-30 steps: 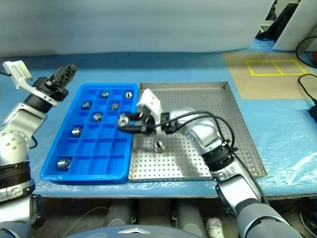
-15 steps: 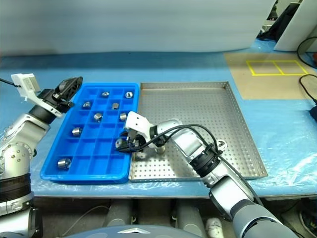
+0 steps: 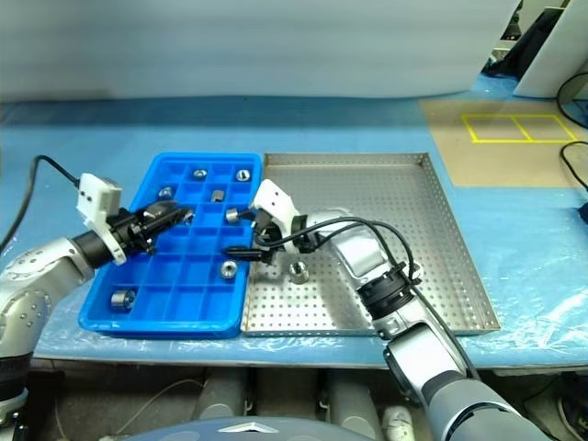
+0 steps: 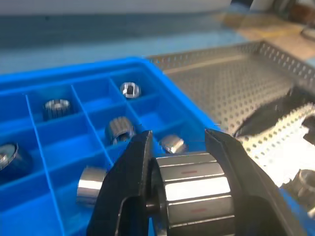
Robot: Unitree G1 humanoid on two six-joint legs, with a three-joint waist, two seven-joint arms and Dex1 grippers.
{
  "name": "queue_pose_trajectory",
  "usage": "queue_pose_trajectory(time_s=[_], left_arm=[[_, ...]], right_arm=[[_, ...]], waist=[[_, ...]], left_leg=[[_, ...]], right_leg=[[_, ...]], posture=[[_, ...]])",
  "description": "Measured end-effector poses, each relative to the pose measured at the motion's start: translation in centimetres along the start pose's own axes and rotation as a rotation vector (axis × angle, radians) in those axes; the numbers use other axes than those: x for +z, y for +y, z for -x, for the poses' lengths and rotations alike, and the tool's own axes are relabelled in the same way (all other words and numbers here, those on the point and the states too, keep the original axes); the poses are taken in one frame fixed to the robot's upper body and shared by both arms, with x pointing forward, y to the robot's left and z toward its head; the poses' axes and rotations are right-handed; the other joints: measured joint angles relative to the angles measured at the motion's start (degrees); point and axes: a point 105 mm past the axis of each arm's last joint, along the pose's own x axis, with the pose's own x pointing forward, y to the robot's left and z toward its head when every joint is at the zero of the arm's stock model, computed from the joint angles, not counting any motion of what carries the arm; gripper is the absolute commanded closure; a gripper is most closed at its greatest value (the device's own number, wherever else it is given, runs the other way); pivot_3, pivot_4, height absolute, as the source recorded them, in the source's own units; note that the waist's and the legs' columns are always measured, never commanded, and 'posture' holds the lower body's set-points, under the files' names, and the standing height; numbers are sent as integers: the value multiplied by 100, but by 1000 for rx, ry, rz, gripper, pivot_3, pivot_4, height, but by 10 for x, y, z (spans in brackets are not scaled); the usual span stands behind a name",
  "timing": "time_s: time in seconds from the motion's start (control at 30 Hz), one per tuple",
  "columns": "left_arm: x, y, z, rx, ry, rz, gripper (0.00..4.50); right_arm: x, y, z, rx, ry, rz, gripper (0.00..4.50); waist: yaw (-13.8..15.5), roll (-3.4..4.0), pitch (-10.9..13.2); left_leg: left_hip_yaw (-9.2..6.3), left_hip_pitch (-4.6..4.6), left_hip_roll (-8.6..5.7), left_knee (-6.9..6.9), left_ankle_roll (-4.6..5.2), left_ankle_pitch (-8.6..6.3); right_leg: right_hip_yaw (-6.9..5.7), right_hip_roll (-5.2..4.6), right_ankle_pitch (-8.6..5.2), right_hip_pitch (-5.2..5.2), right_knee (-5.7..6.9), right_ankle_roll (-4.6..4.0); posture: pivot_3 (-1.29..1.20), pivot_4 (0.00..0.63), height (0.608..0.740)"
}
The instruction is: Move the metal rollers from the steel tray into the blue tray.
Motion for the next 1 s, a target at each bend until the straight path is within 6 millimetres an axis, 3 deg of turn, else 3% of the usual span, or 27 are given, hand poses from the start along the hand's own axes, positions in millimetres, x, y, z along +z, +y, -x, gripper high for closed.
queue_pose_trajectory(time_s=[0.5,0.67,0.73,0.87,1.0], left_arm=[[-48,-13,-27,-39,132,-81,3183],[-54,-11,-25,-35,169,-108,1548],[-51,-11,-28,-31,166,-81,935],[-31,-9,-32,-39,94,32,935],[24,10,-20,-8,-61,9,935]], right_arm=[[-11,-4,4,-61,6,-10,147],[-9,-10,8,-91,-13,-16,104],[-7,-12,13,-93,-28,-48,104],[-9,-9,36,-57,-11,-99,104],[-33,-8,66,-46,108,-120,104]], waist=[[-32,1,0],[-68,1,0],[-64,1,0],[9,7,4],[-1,8,4]], left_leg=[[2,7,0,-2,0,1],[2,8,0,-2,0,1],[3,11,-3,-2,0,1],[1,20,1,-1,-1,9],[2,19,-2,-5,1,10]], right_leg=[[2,1,0,2,2,-1],[2,0,0,5,2,-1],[2,-2,1,8,2,-1],[-2,0,3,21,3,-6],[1,-1,4,38,-1,-7]], posture=[[7,150,740],[8,150,740],[13,150,740],[27,150,740],[31,150,740]])
